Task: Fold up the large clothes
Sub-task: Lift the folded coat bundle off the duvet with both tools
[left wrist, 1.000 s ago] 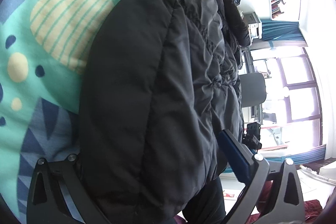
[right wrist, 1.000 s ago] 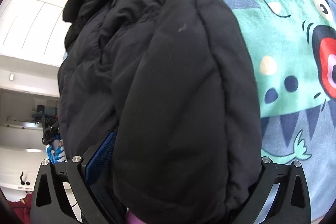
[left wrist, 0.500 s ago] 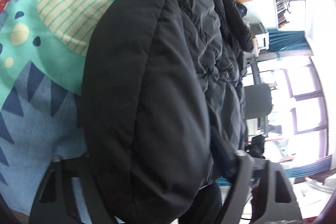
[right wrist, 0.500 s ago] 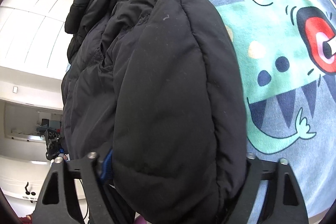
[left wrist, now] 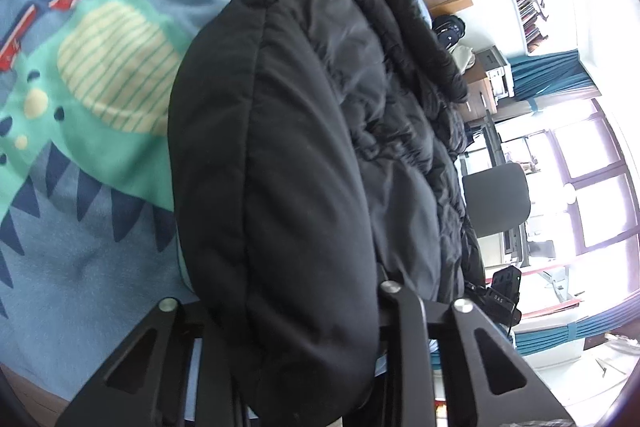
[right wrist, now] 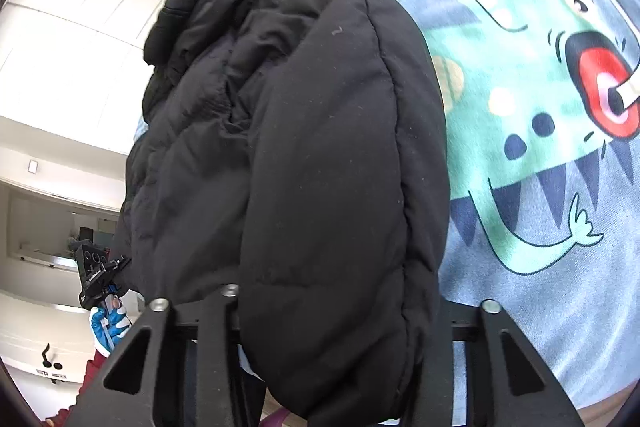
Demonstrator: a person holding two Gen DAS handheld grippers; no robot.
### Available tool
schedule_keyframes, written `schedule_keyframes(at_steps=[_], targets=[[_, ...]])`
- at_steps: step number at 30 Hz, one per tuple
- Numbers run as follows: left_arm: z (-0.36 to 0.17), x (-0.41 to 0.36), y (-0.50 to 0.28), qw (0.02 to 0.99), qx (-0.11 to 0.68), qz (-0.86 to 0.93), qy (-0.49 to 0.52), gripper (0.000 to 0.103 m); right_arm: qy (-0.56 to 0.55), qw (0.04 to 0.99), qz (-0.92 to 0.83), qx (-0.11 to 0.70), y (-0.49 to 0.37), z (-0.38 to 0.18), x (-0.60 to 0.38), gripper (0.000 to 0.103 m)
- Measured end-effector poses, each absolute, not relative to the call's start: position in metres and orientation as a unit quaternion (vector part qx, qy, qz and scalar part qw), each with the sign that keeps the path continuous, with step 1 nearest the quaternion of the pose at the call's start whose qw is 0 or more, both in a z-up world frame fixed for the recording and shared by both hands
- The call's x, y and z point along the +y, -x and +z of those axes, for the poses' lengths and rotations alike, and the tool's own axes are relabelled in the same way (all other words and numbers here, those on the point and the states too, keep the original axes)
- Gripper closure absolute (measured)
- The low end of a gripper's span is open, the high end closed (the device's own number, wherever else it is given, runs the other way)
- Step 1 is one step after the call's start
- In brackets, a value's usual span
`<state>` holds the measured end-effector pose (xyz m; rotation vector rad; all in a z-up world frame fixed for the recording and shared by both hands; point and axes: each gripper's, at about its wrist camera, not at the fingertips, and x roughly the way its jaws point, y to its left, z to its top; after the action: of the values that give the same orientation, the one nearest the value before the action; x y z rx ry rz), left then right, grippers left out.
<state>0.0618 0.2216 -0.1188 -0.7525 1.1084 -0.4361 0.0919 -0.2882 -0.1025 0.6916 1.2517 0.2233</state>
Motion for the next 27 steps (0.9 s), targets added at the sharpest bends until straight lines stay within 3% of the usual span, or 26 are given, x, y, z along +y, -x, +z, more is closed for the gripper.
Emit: schedule_keyframes(at_steps=[5,15,27], targets=[[-0.095,0.224,-0.056,0.772,0.487,-0.201,0.356,0.082,-0.335,0.763,0.111,0.541,-0.094,-0.084,-0.288,0.078],[-0.011,0.233,-0.08,0.8,0.399,-0.235,0.382,0.084,-0.409,0.784,0.143,0.445,-0.129,-0.028,-0.308,0.082],[0.088,0.241,-0.245,0.825,0.286,-0.291,0.39,0.084,-0.433,0.815,0.102,0.371,-0.251,0.065,-0.362,0.083]])
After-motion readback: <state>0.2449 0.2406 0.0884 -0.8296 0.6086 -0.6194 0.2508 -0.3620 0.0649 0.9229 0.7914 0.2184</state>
